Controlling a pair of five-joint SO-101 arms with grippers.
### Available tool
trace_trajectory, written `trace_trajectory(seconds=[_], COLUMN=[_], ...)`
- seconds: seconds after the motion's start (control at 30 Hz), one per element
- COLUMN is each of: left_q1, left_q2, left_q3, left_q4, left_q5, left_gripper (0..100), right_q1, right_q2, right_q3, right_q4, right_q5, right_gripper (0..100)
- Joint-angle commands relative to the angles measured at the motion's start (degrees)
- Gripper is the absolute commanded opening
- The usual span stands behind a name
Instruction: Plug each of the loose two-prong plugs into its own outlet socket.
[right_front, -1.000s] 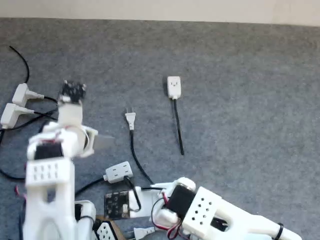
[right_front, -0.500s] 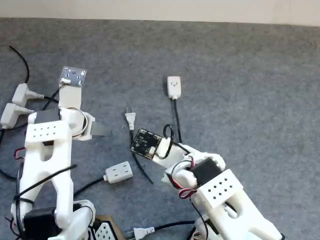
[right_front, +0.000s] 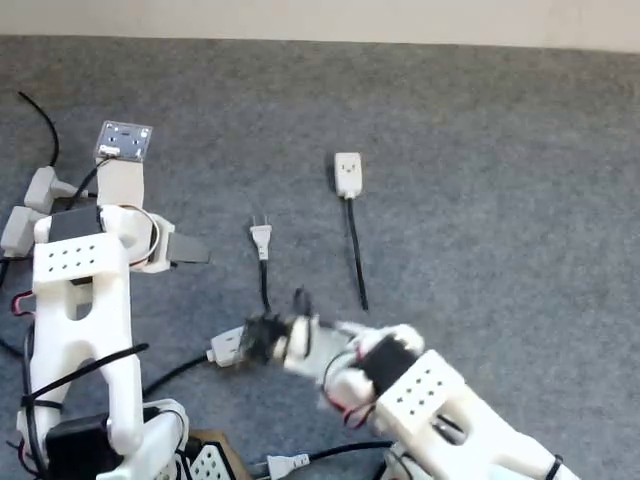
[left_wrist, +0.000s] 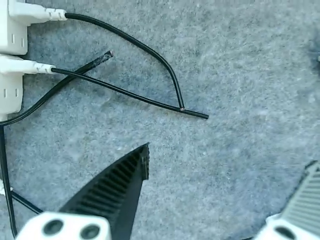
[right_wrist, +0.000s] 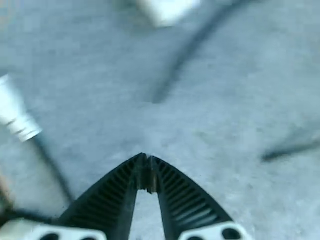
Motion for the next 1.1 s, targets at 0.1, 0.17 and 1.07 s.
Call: trace_trajectory(seconds=[0.1,0.17,1.07], left_q1=[-2.5,-3.5,-3.9], left_q2=[0.0,0.0,0.0], left_q3=[-2.7,-2.7,-2.8], left_q4=[0.6,0.6,0.5], left_q5=[-1.2,-1.4,-1.3], left_gripper=[44,44,44], right_q1=[-6.7,-5.8,-12.0], right_q2=[0.0,0.0,0.2], right_q3=[4.4,6.5,6.0], right_q4=[5.3,6.9,13.1], right_q5=[1.1,3.9,10.7], right_gripper=[0.5,0.5,0.5])
